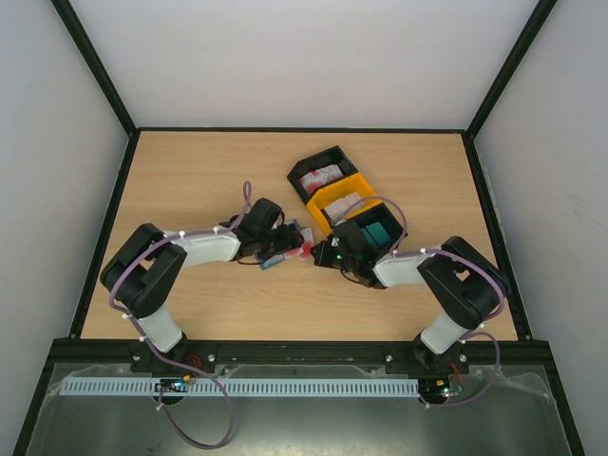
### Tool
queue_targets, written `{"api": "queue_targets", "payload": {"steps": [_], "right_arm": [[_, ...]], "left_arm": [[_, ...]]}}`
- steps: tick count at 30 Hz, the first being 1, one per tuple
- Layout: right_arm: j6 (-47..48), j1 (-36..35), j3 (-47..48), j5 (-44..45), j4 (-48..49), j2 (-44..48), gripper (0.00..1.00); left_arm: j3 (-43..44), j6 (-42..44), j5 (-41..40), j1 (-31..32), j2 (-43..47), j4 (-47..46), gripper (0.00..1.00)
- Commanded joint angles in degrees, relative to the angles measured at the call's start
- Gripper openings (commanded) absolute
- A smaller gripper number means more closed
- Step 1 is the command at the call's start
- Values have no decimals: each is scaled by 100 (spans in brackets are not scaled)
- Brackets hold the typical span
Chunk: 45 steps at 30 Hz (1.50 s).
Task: Put the credit cards into the card holder
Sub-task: Turn over the card slot in the card holder.
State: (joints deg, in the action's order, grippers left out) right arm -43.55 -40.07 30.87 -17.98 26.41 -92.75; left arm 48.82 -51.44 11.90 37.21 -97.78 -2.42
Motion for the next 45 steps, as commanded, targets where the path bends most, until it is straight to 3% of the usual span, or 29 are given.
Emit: {"api": "queue_targets", "payload": {"steps": [1, 15, 33, 45], "right_arm": [[-265, 45, 203, 322, -808, -60, 2], [-874, 44, 763, -224, -1081, -427, 2], [-1213, 44, 1313, -196, -1737, -593, 2], [-1340, 48, 1351, -443, -1553, -635, 2]], "left_arm": [[23, 41, -297, 98, 203, 584, 83], [37, -111, -378, 122, 83, 473, 80], [-45, -401, -802, 120, 113, 560, 79], [109, -537, -599, 104, -221, 164, 59]]}}
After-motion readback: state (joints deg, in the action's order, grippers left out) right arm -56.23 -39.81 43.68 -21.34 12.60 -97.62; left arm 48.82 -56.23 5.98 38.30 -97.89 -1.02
